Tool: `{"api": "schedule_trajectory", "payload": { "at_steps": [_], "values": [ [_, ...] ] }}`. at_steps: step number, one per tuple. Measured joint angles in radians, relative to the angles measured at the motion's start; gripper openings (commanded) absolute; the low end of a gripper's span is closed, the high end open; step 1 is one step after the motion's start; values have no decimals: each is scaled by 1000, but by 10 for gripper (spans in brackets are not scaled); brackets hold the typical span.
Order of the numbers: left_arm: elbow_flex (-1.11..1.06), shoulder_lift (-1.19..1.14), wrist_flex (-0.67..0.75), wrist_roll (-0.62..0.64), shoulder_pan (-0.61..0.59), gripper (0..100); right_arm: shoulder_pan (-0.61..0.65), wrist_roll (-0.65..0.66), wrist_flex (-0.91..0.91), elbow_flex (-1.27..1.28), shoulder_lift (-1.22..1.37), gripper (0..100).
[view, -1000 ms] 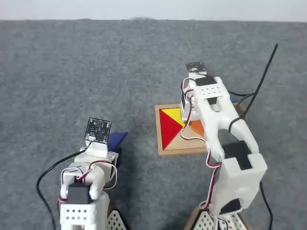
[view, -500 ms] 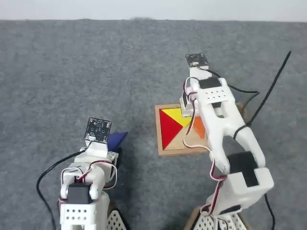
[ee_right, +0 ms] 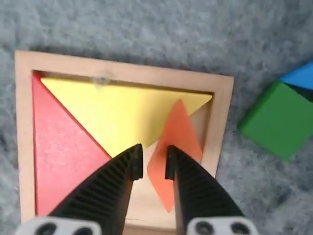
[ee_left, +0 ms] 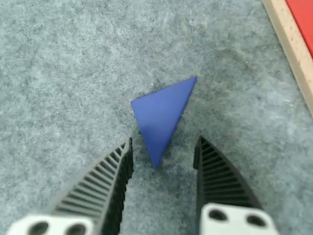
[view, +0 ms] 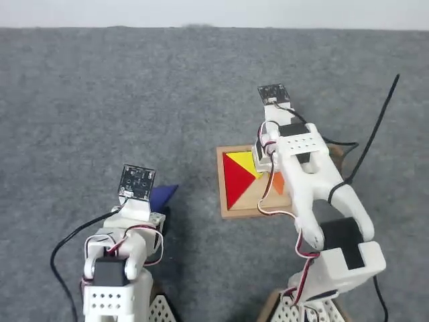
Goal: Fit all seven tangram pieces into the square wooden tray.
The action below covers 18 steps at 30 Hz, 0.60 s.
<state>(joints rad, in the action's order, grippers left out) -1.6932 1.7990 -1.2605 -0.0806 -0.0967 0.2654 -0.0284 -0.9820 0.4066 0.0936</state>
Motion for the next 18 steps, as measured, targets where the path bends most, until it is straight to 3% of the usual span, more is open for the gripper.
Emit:
{"api": "schedule_trajectory", "payload": {
  "at_steps": [8,18],
  "values": [
    [0,0,0,0,0,200,-84,8,0,3,9,75],
    [0,0,0,0,0,200,-80,49,-11,3,9,76]
  ]
}}
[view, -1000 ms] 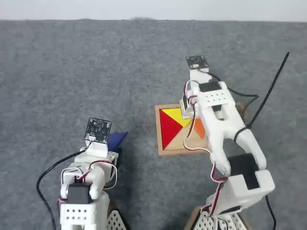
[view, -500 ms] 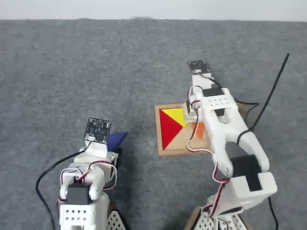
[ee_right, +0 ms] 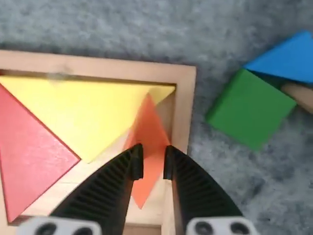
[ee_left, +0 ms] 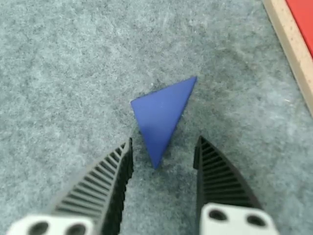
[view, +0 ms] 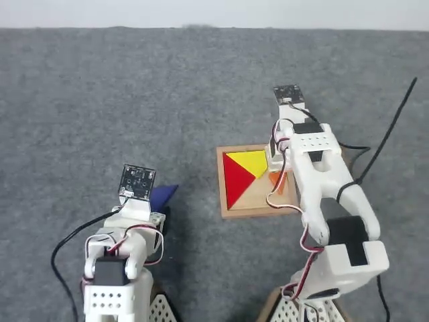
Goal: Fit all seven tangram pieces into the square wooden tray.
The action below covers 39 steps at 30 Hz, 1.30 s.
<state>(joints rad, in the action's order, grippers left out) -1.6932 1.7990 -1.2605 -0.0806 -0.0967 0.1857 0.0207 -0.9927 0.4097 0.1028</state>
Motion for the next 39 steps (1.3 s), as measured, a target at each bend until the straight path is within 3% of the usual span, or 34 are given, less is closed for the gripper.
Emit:
{"api": "schedule_trajectory", "payload": {
  "at_steps": [9,30,39],
  "values": [
    [0,0,0,0,0,200,213,9,25,38,-94,76],
    [0,0,0,0,0,200,75,121,77,110,-23,76],
    [0,0,0,0,0,200,9,121,77,244,-278,76]
  ]
}}
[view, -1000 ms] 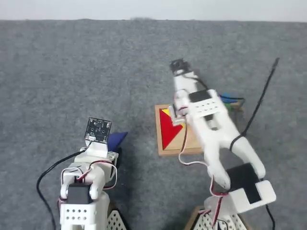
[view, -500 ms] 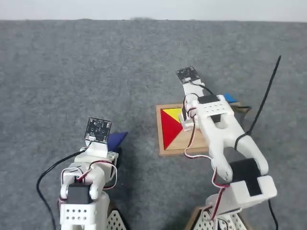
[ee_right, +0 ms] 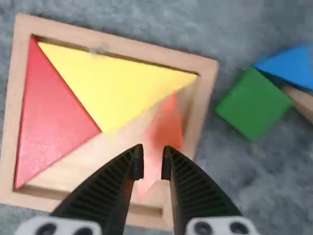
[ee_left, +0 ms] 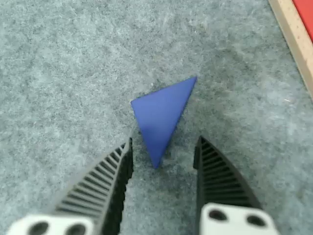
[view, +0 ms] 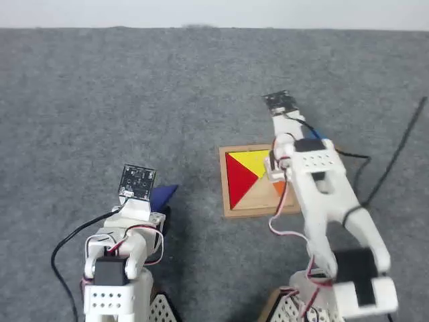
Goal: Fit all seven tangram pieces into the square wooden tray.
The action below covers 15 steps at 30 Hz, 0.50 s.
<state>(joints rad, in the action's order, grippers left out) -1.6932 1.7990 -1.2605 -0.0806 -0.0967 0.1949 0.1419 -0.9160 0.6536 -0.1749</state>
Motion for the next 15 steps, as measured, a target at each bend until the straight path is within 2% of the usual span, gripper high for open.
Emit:
{"api": "schedule_trajectory", "payload": {
  "at_steps": [7,15],
  "values": [
    [0,0,0,0,0,200,-8,0,0,48,-71,76],
    [0,0,0,0,0,200,-11,0,23,-9,157,75]
  ]
}}
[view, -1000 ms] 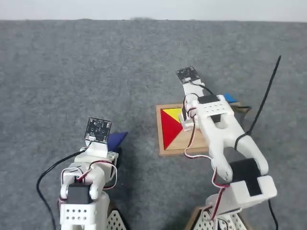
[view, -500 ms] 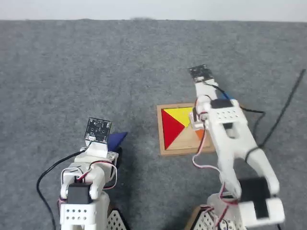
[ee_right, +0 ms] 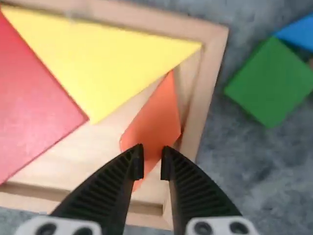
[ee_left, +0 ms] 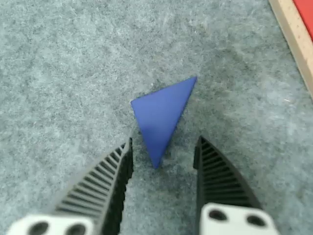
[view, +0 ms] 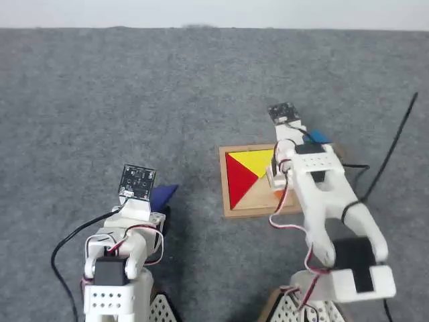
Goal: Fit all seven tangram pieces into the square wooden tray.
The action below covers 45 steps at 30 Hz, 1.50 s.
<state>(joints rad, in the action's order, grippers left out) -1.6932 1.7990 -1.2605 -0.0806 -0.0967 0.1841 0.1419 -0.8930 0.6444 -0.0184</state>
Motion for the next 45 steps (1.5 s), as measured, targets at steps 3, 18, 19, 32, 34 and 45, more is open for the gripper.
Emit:
{"api": "schedule_trajectory", "payload": {
  "at_steps": [3,18,19,32,34,45],
  "values": [
    [0,0,0,0,0,200,0,0,2,-48,43,73],
    [0,0,0,0,0,200,2,-17,117,34,-109,76],
    [0,0,0,0,0,200,2,-17,127,34,-109,76],
    [0,0,0,0,0,200,0,-17,112,29,-11,72],
    [0,0,0,0,0,200,2,-17,92,41,-20,72],
    [0,0,0,0,0,200,167,-17,58,239,-242,72]
  ]
}}
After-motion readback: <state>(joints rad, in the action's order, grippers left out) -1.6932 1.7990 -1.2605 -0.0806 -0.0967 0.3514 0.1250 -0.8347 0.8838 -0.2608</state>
